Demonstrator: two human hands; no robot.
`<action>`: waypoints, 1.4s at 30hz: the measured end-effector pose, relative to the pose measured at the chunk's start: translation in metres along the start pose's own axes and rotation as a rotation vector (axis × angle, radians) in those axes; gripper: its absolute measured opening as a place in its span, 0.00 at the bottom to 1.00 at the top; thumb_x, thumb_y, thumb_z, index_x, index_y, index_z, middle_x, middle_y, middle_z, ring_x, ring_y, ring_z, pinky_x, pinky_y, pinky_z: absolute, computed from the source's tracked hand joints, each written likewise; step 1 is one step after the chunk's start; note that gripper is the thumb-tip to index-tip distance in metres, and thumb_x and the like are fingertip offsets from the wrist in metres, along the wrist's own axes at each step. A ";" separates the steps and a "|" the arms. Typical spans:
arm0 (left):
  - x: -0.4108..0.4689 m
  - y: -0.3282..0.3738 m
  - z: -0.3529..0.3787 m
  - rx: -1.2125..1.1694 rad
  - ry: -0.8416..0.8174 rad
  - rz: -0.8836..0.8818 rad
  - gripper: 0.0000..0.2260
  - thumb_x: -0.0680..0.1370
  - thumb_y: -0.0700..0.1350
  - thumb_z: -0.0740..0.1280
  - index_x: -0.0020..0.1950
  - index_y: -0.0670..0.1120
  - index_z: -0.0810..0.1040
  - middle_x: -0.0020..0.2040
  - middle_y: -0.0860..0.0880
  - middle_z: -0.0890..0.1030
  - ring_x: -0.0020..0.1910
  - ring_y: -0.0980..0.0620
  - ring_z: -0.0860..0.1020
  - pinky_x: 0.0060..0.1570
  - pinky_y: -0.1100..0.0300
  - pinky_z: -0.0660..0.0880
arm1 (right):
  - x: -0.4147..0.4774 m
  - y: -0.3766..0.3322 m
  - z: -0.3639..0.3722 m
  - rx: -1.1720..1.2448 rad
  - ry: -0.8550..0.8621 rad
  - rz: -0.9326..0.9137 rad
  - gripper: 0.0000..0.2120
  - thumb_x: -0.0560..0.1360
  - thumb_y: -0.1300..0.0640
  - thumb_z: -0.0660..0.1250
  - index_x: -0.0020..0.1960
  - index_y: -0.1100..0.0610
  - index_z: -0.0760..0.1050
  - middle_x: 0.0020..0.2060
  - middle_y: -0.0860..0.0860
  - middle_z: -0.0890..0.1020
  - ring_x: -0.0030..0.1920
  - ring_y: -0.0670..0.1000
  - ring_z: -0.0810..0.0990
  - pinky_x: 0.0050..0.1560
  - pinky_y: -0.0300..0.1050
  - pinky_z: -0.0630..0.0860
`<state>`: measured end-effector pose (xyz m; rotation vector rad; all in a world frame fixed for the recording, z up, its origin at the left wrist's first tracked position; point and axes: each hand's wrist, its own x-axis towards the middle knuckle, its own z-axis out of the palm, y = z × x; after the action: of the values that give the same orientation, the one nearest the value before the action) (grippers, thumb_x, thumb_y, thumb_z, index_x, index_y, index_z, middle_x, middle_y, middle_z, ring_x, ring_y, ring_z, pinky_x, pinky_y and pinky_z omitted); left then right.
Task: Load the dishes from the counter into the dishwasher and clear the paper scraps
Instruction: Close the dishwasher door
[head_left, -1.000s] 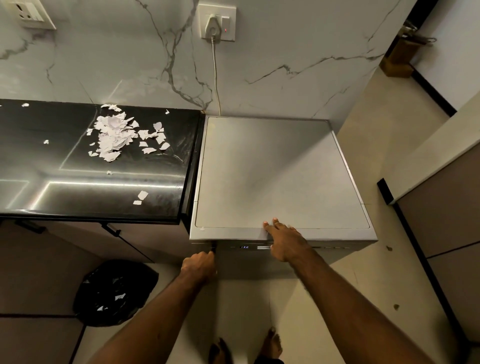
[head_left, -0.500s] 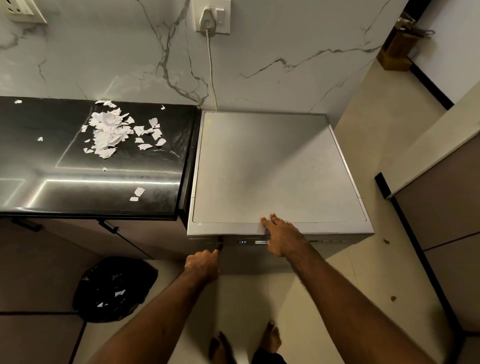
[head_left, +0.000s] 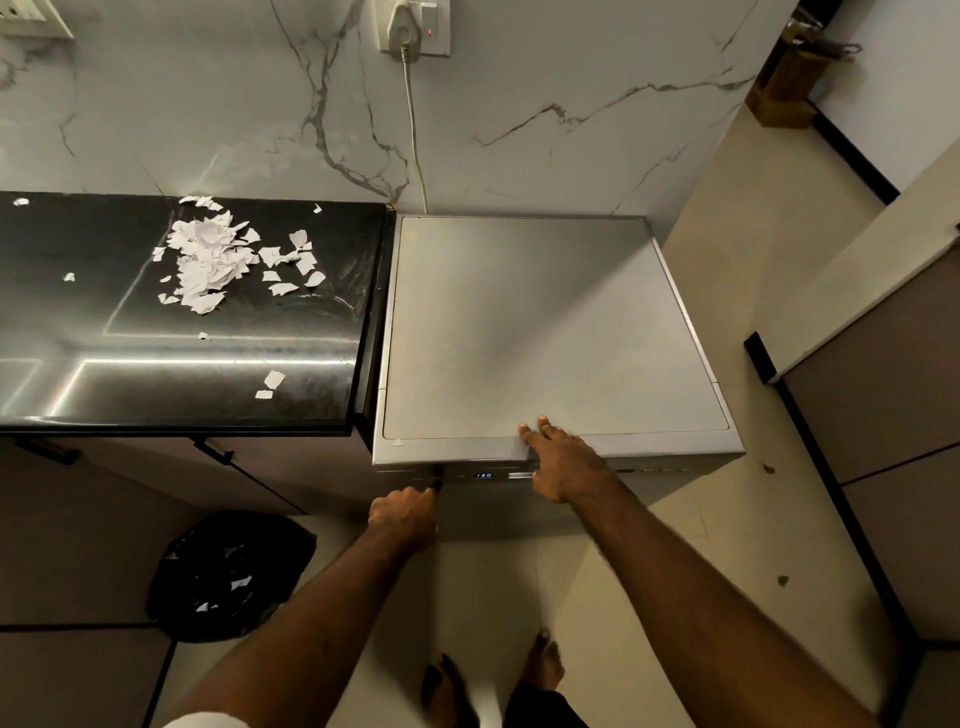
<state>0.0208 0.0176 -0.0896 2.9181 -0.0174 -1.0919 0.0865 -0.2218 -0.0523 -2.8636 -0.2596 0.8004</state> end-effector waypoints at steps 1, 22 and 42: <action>0.000 -0.001 -0.001 0.001 0.006 -0.004 0.24 0.80 0.55 0.64 0.76 0.53 0.66 0.68 0.45 0.76 0.66 0.43 0.76 0.61 0.46 0.75 | 0.000 0.000 0.000 0.000 0.001 0.000 0.43 0.79 0.58 0.68 0.84 0.46 0.47 0.84 0.52 0.47 0.83 0.55 0.51 0.81 0.51 0.50; -0.009 0.076 -0.057 -0.081 0.395 0.302 0.23 0.82 0.51 0.66 0.76 0.49 0.68 0.71 0.47 0.73 0.62 0.45 0.78 0.53 0.50 0.80 | -0.005 0.010 0.001 0.033 0.020 -0.038 0.39 0.80 0.57 0.68 0.84 0.45 0.51 0.84 0.51 0.50 0.82 0.58 0.56 0.79 0.55 0.59; -0.002 0.186 -0.097 0.282 0.043 0.115 0.45 0.78 0.48 0.73 0.82 0.62 0.43 0.68 0.41 0.75 0.67 0.42 0.75 0.60 0.50 0.74 | -0.063 0.230 0.063 0.358 0.027 0.318 0.38 0.80 0.50 0.69 0.83 0.53 0.53 0.68 0.59 0.77 0.65 0.60 0.79 0.62 0.52 0.77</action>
<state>0.0825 -0.1664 -0.0101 3.1357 -0.3631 -1.0893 0.0293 -0.4521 -0.1196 -2.5996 0.3207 0.7651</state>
